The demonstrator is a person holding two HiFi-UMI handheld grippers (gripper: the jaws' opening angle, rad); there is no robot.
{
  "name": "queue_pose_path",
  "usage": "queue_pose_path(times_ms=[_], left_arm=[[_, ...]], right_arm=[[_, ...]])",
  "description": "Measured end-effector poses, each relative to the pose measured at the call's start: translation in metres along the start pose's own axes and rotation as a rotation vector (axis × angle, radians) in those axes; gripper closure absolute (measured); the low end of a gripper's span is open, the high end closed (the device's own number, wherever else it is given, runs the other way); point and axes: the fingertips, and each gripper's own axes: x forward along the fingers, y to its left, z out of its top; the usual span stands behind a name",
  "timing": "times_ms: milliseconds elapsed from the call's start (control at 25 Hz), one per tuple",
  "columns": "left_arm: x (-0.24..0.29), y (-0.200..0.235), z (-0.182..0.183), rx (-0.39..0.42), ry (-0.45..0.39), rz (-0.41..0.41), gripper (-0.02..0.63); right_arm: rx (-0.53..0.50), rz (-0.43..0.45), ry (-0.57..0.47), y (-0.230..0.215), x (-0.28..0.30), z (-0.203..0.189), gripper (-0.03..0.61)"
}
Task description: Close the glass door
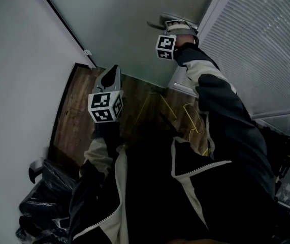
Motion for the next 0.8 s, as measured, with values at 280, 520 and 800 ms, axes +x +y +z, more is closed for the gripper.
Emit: queue_pose_path(times_ms=[280, 520, 800], left_arm=[[0.000, 0.021, -0.007, 0.000, 0.015, 0.064, 0.607], [0.002, 0.023, -0.008, 0.004, 0.021, 0.086, 0.607], [0.002, 0.021, -0.008, 0.009, 0.023, 0.086, 0.607]], right_arm=[[0.016, -0.003, 0.019, -0.009, 0.033, -0.013, 0.447], [0.037, -0.019, 0.012, -0.017, 0.043, -0.017, 0.451], [0.048, -0.023, 0.003, -0.017, 0.041, -0.015, 0.451]])
